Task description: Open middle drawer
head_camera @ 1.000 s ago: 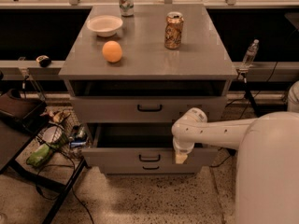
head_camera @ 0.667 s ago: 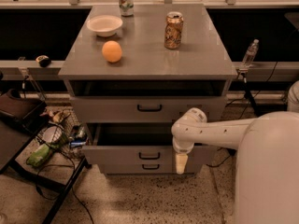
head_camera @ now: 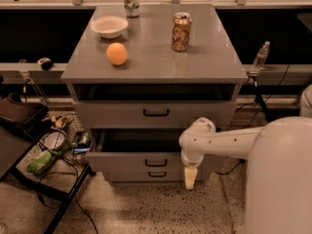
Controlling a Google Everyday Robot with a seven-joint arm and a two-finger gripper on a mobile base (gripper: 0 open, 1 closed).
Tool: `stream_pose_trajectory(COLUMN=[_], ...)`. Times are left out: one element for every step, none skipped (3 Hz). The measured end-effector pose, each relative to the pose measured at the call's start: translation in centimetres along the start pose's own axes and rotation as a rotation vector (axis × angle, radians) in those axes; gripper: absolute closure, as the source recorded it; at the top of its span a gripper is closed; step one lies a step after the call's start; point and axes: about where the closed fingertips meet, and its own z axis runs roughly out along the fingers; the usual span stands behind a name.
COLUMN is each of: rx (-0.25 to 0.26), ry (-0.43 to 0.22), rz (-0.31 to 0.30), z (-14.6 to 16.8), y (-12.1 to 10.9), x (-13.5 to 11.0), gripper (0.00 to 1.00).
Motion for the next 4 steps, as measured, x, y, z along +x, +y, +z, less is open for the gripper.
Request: stream_pose_trajectory(rx=[-0.111,-0.111,-0.111,-0.111], ry=[0.031,0.031,0.031,0.031], rz=[0.027,0.027,0.027,0.027], z=[1.2,0.7,-0.1,-0.8], y=[5.6,5.4,5.3,5.2], x=[1.7,1.6,1.6,1.6], gripper=[0.18,0.41,0.64,0.87])
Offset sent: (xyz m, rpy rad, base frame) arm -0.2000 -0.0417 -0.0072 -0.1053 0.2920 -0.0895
